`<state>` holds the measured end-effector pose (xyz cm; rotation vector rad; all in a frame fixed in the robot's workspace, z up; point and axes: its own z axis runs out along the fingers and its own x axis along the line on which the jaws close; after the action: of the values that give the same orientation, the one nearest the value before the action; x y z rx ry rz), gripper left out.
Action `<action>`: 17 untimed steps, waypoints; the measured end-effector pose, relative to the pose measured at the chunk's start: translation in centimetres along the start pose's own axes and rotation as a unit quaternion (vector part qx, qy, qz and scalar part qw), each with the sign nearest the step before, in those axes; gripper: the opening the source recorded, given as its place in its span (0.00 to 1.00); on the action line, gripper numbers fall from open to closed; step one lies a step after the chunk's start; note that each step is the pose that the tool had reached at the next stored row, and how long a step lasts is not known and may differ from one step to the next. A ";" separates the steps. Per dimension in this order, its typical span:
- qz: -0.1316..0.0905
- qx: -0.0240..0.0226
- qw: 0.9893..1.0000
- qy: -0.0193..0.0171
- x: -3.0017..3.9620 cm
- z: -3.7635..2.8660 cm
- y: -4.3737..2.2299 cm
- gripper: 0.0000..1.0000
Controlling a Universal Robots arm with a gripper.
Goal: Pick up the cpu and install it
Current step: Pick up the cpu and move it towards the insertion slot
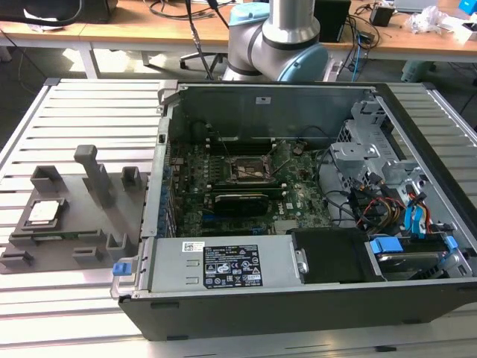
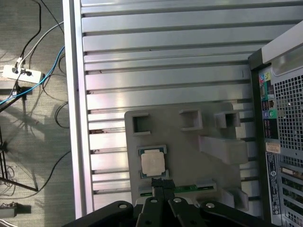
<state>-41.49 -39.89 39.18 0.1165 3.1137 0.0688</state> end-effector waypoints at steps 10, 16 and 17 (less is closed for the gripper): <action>0.000 0.000 1.000 0.000 0.05 0.00 0.00 0.42; 0.000 0.013 1.000 -0.001 0.08 0.02 0.00 0.66; -0.001 0.028 1.000 -0.002 0.08 0.02 0.01 0.66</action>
<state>-41.57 -39.87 39.16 0.1150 3.1125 -0.0193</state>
